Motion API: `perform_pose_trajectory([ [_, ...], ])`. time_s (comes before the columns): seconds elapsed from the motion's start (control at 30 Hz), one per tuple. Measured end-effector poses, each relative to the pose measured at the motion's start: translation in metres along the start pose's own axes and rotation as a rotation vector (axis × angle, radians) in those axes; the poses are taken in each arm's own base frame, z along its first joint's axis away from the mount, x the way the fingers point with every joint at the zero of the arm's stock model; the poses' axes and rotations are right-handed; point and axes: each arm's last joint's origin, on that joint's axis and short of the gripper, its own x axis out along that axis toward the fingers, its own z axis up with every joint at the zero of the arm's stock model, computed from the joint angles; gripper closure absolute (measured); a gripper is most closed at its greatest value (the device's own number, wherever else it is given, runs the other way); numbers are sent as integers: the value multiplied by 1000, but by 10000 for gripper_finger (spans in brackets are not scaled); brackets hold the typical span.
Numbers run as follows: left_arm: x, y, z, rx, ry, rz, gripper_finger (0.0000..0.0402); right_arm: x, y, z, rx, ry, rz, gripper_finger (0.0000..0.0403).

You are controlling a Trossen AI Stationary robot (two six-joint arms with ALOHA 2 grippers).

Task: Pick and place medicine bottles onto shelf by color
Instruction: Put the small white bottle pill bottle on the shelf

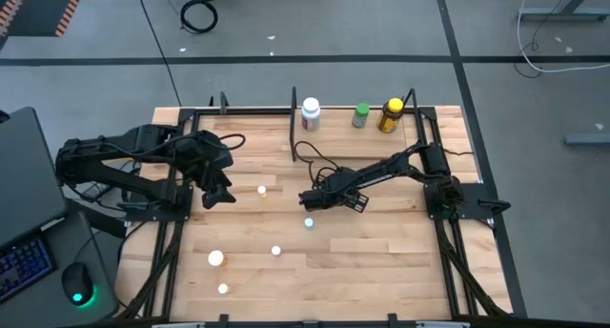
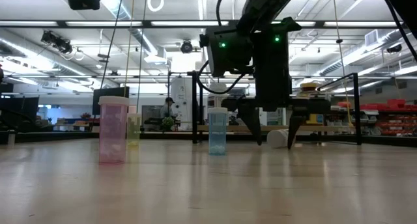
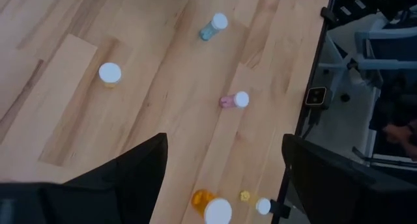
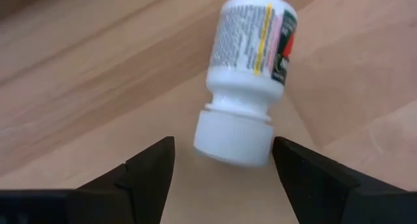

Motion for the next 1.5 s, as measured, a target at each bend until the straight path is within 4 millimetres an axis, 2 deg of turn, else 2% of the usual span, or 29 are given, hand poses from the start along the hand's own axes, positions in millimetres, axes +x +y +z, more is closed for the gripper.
perform_pose_trajectory([
  [0.3, 0, 0, 0, 2, 1, 0, 95, 3, 4, 7, 18, -21, -9, 157],
  [0.7, 0, 0, 0, -2, -5, -3, 95, 1, -2, 2, -2, 14, -48, 240],
  [0.97, -2, 0, -1, -6, -10, -7, 95, -6, -7, -3, -56, 65, -72, 234],
  [1.07, -2, 0, 0, -5, -11, -7, 95, -27, -6, -4, -121, 128, -36, 231],
  [1.2, -2, -1, 1, 0, -30, -18, 95, -65, -2, 2, -213, 229, 59, 235],
  [1.33, -2, -4, 6, 20, -82, -48, 95, -110, -3, 22, -293, 370, 161, 234],
  [1.5, -4, -11, 16, 40, -187, -110, 95, -141, -7, 58, -378, 569, 219, 233],
])
